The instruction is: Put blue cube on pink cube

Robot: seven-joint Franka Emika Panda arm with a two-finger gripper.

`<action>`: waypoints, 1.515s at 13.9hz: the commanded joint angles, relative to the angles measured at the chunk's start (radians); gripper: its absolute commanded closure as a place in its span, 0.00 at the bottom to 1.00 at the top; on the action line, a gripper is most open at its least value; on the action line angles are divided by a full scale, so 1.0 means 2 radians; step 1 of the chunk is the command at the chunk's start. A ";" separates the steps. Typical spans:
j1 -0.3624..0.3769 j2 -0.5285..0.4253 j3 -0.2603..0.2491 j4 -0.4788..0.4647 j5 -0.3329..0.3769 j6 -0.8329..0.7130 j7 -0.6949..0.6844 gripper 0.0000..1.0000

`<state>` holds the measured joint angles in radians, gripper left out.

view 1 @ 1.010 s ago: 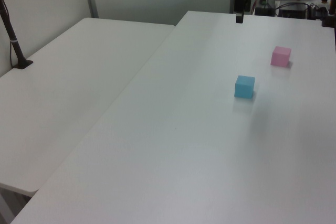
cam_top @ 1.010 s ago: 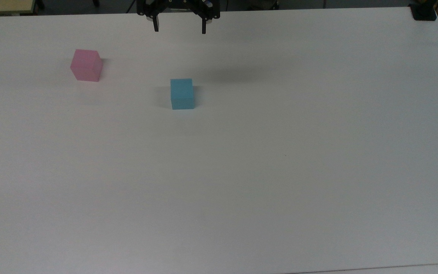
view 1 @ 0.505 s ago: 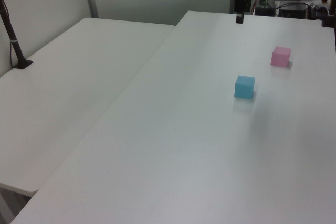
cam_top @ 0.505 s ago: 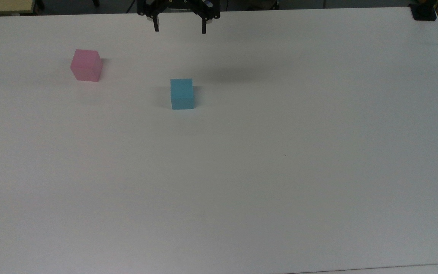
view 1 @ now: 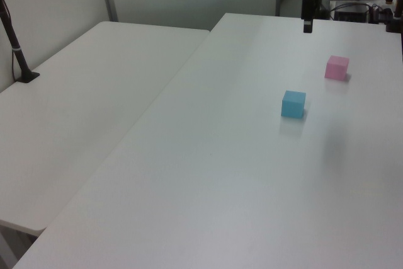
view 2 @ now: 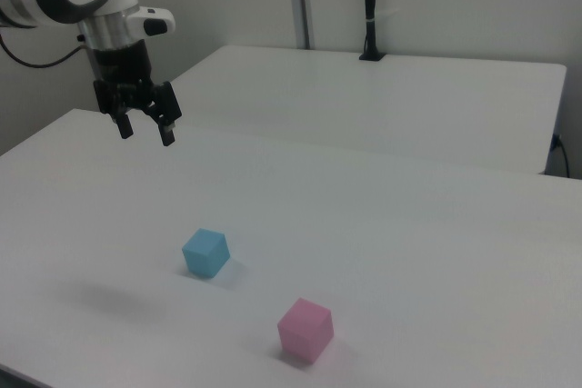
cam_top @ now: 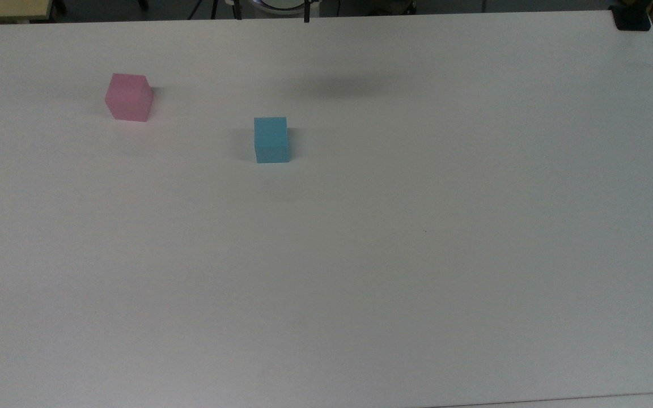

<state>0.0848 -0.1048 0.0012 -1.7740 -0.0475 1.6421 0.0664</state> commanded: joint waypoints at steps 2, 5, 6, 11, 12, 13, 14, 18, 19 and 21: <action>0.001 -0.019 -0.006 -0.075 0.011 0.054 0.001 0.00; 0.001 0.004 -0.007 -0.133 0.008 0.133 0.001 0.00; 0.000 0.015 -0.007 -0.143 0.005 0.149 0.001 0.00; -0.020 0.055 -0.008 -0.168 0.000 0.216 -0.009 0.00; -0.020 0.062 -0.008 -0.169 -0.001 0.224 -0.009 0.00; -0.020 0.066 -0.008 -0.172 -0.001 0.231 -0.009 0.00; -0.020 0.069 -0.008 -0.181 -0.003 0.248 -0.009 0.00; -0.019 0.076 -0.008 -0.225 -0.008 0.327 -0.009 0.00; -0.019 0.078 -0.008 -0.225 -0.008 0.332 -0.009 0.00; -0.019 0.087 -0.008 -0.225 -0.008 0.342 -0.009 0.00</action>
<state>0.0402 0.0618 -0.0101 -2.2071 -0.0529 2.2798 0.0610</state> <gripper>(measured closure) 0.000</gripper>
